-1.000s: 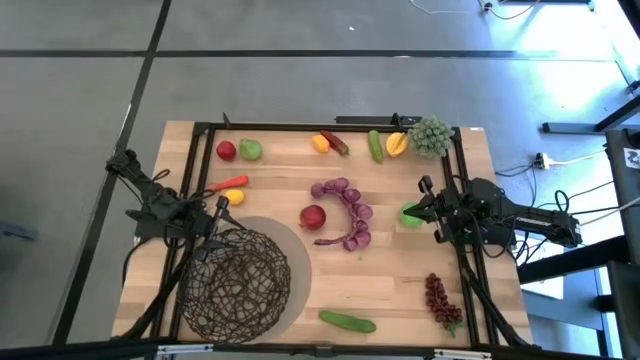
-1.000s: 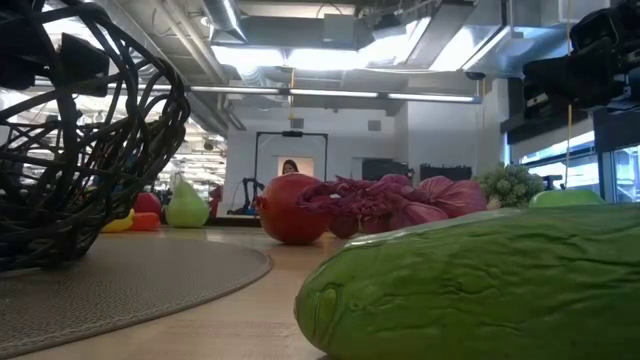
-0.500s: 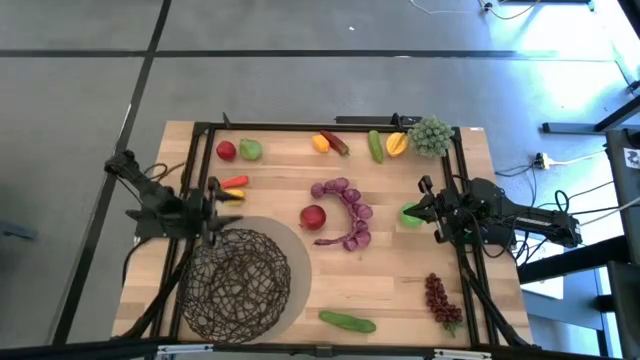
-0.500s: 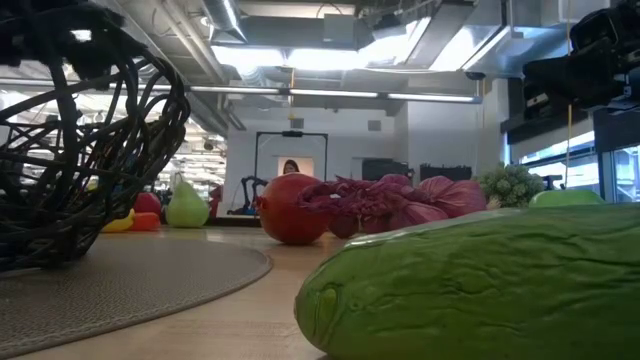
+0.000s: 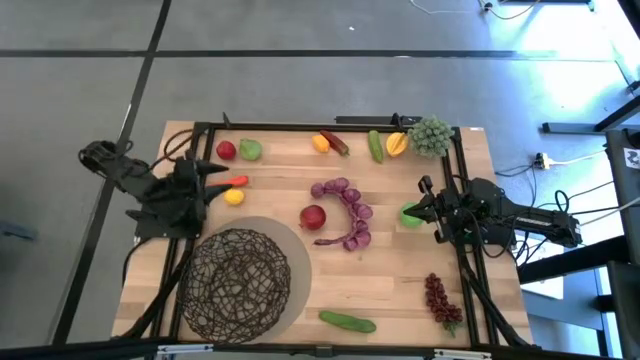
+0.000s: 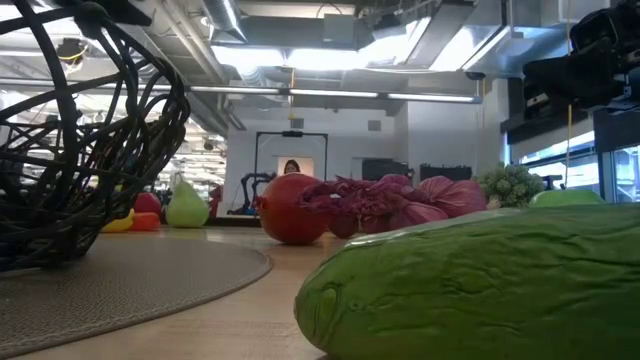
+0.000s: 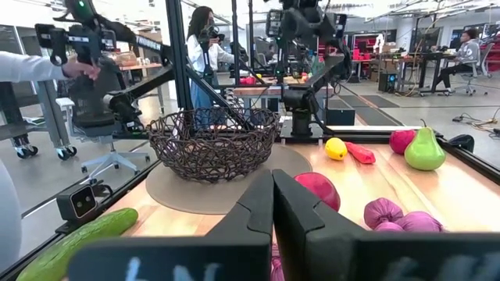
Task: Build produce basket
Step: Put the green pear into the black wire basket
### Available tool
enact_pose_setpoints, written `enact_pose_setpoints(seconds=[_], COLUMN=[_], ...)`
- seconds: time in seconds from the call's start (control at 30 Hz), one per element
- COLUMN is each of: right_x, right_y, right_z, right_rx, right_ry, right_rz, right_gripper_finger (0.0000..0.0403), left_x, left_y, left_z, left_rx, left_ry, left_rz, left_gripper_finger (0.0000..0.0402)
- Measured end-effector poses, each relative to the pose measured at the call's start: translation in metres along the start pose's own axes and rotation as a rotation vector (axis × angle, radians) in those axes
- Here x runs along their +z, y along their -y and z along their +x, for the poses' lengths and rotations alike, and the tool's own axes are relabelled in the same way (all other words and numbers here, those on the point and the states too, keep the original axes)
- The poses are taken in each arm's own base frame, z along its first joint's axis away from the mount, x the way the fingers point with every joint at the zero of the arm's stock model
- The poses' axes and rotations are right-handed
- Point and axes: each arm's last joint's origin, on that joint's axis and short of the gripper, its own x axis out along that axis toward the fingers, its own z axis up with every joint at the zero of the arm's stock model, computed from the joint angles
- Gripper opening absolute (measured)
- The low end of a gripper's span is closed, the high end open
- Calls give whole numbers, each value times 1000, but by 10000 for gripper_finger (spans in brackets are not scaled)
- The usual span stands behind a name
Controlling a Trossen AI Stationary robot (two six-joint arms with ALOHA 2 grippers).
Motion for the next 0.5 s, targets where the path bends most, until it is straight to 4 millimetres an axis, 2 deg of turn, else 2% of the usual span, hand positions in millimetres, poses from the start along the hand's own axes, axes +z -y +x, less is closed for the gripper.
enact_pose_setpoints(seconds=[0.1,0.2,0.37,0.5], right_x=[1,13,44,74], right_y=[0,0,0,1], right_z=[0,-2,-6,-2], right_rx=[-7,-69,-203,-234], right_ry=[-2,-11,-113,-150], right_rz=[3,9,69,84], right_gripper_finger=[0,0,0,0], left_x=[16,25,30,32], left_y=[3,4,8,8], left_z=[2,5,17,32], left_rx=[52,108,192,276], left_ry=[-89,-208,-406,-478], left_rz=[-25,-94,-204,-282], left_gripper_finger=[236,236,236,236])
